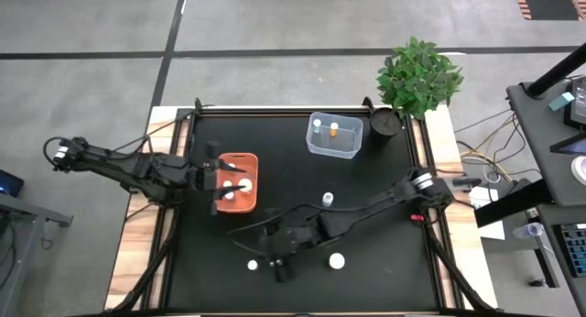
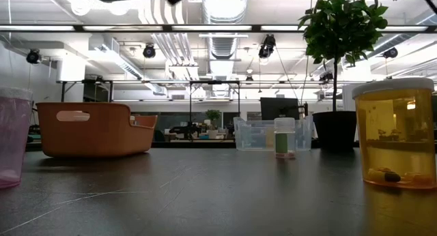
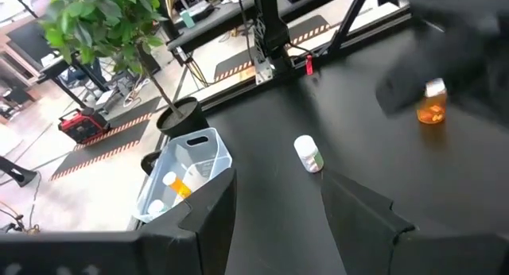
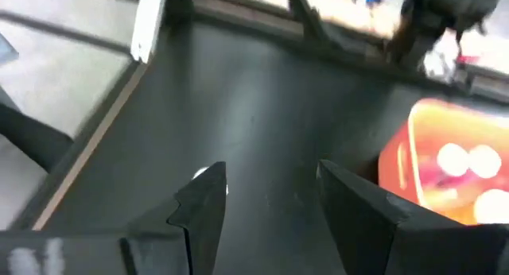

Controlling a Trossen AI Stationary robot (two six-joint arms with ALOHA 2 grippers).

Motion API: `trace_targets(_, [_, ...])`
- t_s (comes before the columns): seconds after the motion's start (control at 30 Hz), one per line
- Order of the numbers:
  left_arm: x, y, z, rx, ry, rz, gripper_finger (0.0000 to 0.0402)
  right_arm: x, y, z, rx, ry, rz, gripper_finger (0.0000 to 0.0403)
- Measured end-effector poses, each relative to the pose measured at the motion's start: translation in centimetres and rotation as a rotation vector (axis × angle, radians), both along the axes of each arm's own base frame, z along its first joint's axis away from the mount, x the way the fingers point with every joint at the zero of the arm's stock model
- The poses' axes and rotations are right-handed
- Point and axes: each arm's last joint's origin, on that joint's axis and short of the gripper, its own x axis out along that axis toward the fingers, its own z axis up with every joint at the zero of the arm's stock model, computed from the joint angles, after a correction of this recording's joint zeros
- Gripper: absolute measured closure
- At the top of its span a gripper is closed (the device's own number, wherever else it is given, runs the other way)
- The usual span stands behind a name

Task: Pick and place medicine bottles into bin by pill shape (circle, oval)
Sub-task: Put the pink tablet pill bottle into the transparent bin

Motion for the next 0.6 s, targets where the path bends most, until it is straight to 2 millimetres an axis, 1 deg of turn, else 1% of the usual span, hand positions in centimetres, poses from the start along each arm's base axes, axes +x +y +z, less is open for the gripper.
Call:
trace_targets(0.17, [-0.4, 0.1, 0.3, 0.020, -0.018, -0.007, 0.0233, 1.9, -0.2, -2.3, 0.009, 0.130, -0.059, 0.0213])
trace_targets(0.23, [-0.5, 0.1, 0.4, 0.023, -0.025, -0.008, 0.0233, 2.7, -0.2, -3.2, 0.017, 0.151, -0.072, 0.0207])
trace_targets(0.4, [-0.5, 0.1, 0.5, 0.038, -0.031, -0.012, 0.0233, 4.0, 0.3, -4.8, 0.092, 0.193, 0.024, 0.0181])
trace_targets(0.5, [-0.5, 0.1, 0.5, 0.037, -0.036, -0.012, 0.0233, 4.7, 0.1, -5.6, 0.156, 0.217, 0.086, 0.0166])
trace_targets(0.6, [-0.3, 0.1, 0.4, 0.023, -0.028, -0.009, 0.0233, 5.3, 0.1, -7.1, 0.161, 0.235, 0.090, 0.0157])
